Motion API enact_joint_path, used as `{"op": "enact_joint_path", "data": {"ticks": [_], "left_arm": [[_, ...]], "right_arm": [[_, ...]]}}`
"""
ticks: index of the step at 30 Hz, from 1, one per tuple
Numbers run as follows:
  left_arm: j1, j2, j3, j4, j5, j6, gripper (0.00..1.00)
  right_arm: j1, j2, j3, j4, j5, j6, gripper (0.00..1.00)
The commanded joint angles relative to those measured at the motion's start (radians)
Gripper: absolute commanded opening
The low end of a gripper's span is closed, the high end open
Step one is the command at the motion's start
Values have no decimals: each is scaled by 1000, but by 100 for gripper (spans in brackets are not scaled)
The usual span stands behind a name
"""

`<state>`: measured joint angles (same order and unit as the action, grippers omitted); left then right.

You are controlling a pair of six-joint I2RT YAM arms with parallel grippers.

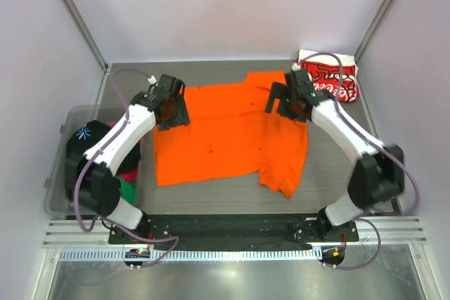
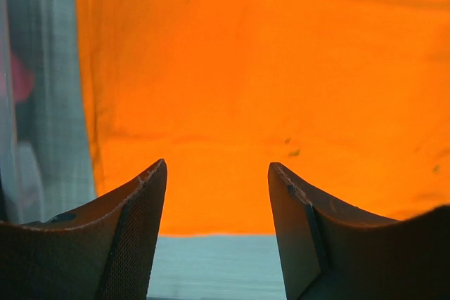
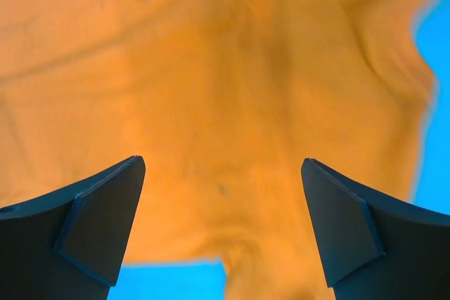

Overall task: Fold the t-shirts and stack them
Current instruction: Flatten the tshirt out, then fold the tshirt

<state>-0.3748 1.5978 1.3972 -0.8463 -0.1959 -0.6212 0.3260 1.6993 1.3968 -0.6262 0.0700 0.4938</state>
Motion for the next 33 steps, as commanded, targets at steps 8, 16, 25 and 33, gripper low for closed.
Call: {"op": "enact_joint_path", "data": {"ticks": [8,16,25,33], "left_arm": [[-79,-355,-401,1,9,-75,60],[-79,-427,-494,-16,-27,-175,60],[-81,-487,-575,20,-11,-230,59],[-81,-499,-627,36,-28,-271,58]], "right_arm": [[10,-694,-734,-79,-51,345,96],[50,-840,-918,-142,-125,397,83],[62,-862,-1050,-25,-208,431,58],[68,-883,-1038,-50,-150,446,2]]}}
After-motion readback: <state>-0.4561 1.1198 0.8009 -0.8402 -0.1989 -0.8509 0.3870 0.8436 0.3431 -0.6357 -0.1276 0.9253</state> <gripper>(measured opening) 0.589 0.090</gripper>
